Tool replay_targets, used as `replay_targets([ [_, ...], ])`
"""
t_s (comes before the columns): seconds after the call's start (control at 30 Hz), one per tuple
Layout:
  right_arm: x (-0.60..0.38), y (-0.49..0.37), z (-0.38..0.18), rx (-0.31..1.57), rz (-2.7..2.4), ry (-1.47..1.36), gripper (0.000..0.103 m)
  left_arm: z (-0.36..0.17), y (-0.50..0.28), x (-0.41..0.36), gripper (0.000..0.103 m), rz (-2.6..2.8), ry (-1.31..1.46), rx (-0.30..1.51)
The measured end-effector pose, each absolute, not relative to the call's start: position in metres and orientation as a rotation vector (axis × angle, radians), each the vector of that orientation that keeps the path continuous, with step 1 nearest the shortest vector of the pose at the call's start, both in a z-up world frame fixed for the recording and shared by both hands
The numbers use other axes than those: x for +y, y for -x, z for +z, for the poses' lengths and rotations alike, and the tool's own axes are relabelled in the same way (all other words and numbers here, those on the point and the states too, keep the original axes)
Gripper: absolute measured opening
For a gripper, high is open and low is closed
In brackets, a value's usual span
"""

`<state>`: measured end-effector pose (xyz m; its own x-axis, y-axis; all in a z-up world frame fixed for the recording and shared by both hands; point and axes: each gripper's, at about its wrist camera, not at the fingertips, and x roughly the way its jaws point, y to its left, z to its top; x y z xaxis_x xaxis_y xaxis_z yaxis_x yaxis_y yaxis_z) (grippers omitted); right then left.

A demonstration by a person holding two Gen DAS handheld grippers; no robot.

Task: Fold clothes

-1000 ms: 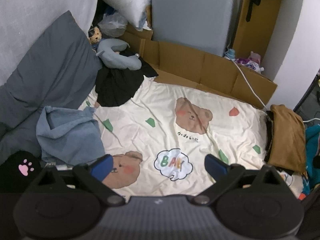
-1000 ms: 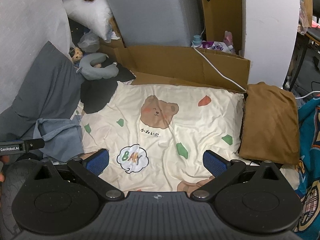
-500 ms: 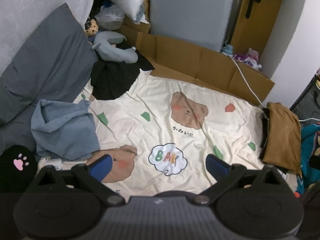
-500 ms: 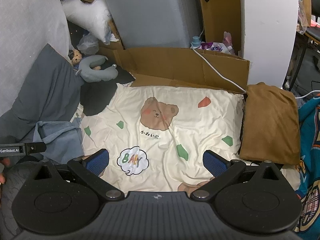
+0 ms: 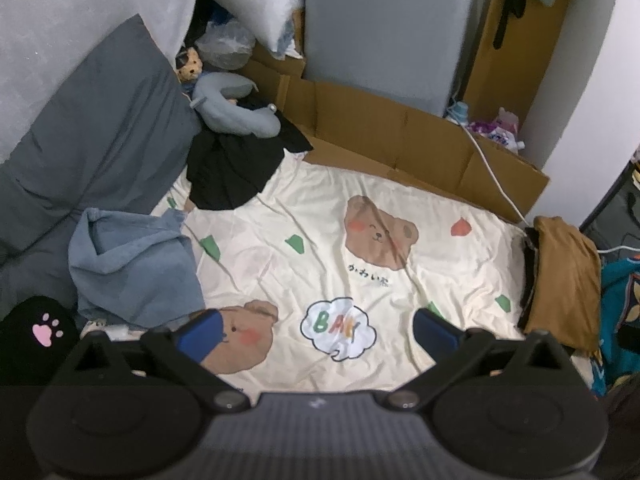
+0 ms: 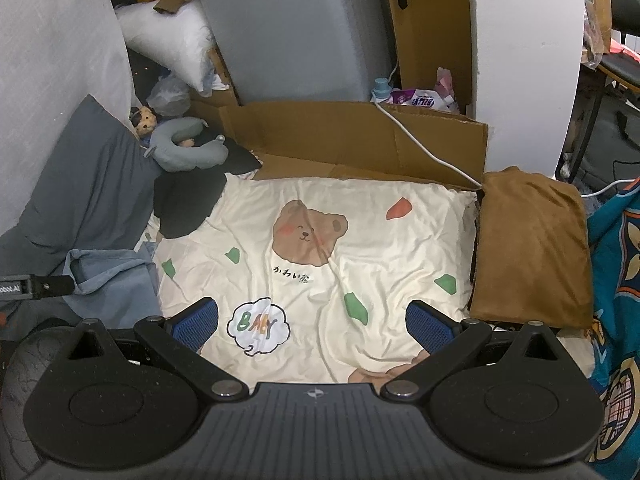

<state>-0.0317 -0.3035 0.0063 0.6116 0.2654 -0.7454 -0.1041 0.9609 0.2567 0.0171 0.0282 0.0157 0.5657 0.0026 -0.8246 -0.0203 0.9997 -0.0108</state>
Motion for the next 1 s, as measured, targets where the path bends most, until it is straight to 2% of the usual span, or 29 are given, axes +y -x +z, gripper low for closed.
replay_targets([
  [0.67,-0.306,0.036,0.016,0.882,0.198,-0.199,0.103,0.039,-0.007,0.078,0.102,0.055,0.024,0.889],
  [0.83,-0.295,0.036,0.021,0.826,0.187,-0.158,0.103,0.031,-0.007,0.105,0.097,0.085,0.022,0.850],
  [0.9,-0.292,0.033,0.021,0.803,0.193,-0.151,0.103,0.024,-0.011,0.121,0.091,0.082,0.053,0.860],
  [1.0,-0.288,0.027,0.019,0.780,0.195,-0.171,0.103,0.016,-0.016,0.143,0.091,0.100,0.056,0.860],
])
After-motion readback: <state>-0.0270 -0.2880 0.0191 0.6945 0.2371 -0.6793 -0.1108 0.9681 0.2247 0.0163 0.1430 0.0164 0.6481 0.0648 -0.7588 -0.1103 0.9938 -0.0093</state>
